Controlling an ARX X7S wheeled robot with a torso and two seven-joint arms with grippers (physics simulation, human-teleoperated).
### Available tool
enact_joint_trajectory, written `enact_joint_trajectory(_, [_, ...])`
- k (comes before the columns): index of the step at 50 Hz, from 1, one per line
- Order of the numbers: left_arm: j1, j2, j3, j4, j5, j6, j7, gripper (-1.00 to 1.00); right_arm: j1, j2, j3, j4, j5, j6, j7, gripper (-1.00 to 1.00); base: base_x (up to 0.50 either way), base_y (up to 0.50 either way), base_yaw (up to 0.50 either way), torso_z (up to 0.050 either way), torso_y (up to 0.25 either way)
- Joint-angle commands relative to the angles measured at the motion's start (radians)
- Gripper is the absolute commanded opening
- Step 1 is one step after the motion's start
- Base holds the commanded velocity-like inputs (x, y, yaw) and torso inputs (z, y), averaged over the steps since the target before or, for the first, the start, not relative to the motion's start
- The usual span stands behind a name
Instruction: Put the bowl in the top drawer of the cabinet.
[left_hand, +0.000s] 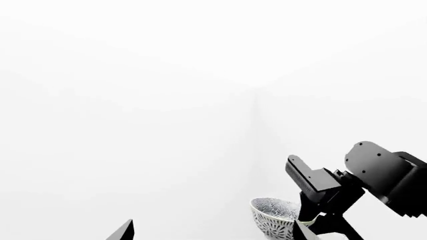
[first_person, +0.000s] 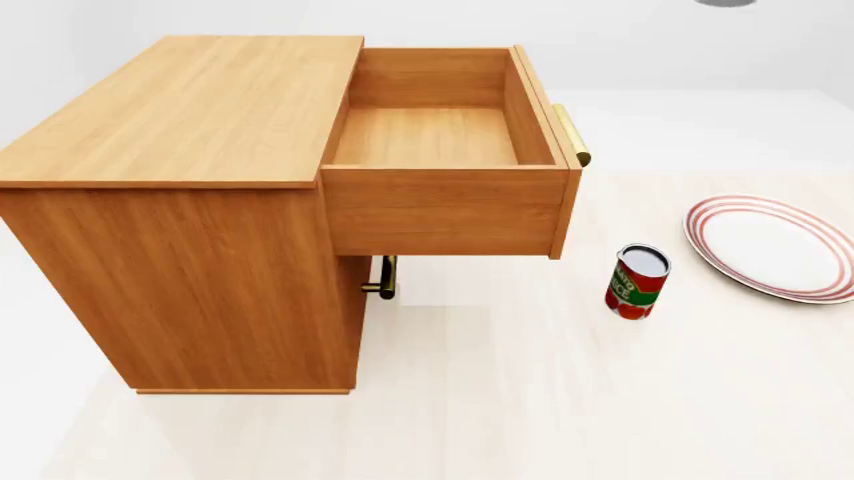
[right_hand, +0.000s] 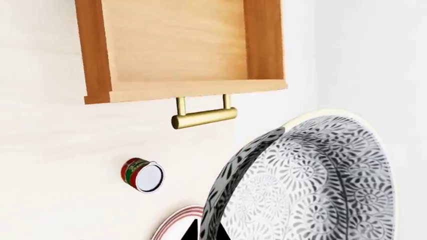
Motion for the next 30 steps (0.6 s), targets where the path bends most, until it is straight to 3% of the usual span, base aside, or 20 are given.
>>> enact_joint_trajectory(1, [-0.01, -0.012, -0.012, 0.007, -0.02, 0.011, 0.005, 1.0, 0.024, -0.151, -0.06, 0.216, 0.077, -0.139, -0.066, -1.0, 0.0, 0.0, 0.0, 0.0, 0.0])
enact_joint_trajectory(10, [-0.068, -0.046, 0.008, 0.005, -0.057, 0.028, 0.004, 1.0, -0.032, -0.355, -0.138, 0.547, 0.221, -0.373, -0.062, -1.0, 0.0, 0.0, 0.0, 0.0, 0.0])
enact_joint_trajectory(15, [-0.089, -0.077, 0.005, 0.011, -0.094, 0.049, -0.013, 1.0, -0.061, -0.397, -0.032, 0.548, 0.154, -0.374, -0.033, -1.0, 0.0, 0.0, 0.0, 0.0, 0.0])
enact_joint_trajectory(24, [-0.031, -0.077, -0.056, 0.014, -0.104, 0.038, -0.009, 1.0, -0.1, -0.464, 0.243, 0.548, -0.067, -0.384, -0.015, -1.0, 0.0, 0.0, 0.0, 0.0, 0.001])
enact_joint_trajectory(30, [-0.028, -0.063, -0.059, 0.005, -0.092, 0.029, 0.01, 1.0, -0.124, -0.484, 0.356, 0.548, -0.17, -0.384, -0.008, -1.0, 0.0, 0.0, 0.0, 0.0, 0.0])
